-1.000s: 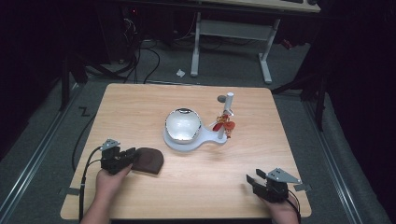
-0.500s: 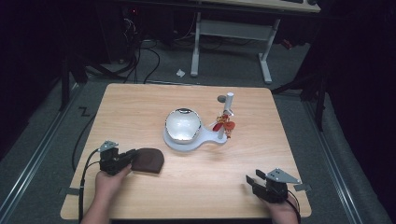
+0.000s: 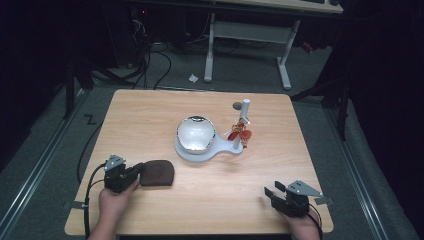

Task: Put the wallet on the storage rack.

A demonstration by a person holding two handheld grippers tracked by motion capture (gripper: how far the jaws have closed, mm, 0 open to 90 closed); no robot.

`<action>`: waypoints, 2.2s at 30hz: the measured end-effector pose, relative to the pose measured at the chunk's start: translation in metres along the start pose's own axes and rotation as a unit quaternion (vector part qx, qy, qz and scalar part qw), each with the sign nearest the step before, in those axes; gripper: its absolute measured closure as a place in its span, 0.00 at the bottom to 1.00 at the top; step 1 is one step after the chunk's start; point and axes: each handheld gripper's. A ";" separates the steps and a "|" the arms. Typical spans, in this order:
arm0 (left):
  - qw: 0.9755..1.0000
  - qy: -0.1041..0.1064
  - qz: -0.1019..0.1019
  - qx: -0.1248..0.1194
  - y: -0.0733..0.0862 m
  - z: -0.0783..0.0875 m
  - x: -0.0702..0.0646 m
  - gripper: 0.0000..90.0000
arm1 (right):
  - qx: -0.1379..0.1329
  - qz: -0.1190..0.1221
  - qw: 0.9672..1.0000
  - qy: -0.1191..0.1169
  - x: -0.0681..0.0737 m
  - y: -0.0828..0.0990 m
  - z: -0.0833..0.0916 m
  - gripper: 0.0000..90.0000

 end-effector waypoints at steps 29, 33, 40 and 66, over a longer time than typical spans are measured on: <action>0.991 -0.015 -0.056 -0.122 -0.015 0.046 -0.036 0.98 | -0.003 -0.001 1.000 0.001 -0.001 -0.001 0.000 0.56; 0.990 -0.013 -0.060 -0.124 -0.020 0.046 -0.041 0.98 | -0.004 0.001 1.000 0.002 0.000 -0.001 0.000 0.56; 0.990 -0.007 -0.064 -0.128 -0.034 0.047 -0.054 0.98 | -0.009 0.002 1.000 0.001 0.000 -0.002 0.002 0.56; 0.988 -0.033 -0.092 -0.119 -0.123 0.008 -0.098 0.98 | -0.024 0.003 1.000 -0.009 -0.008 -0.002 0.007 0.56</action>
Point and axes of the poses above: each handheld gripper's, and its own axes: z roughly backward along the jaws, y roughly out of its underside, x roughly to its left, and after that the axes turned 8 degrees about x, right-handed
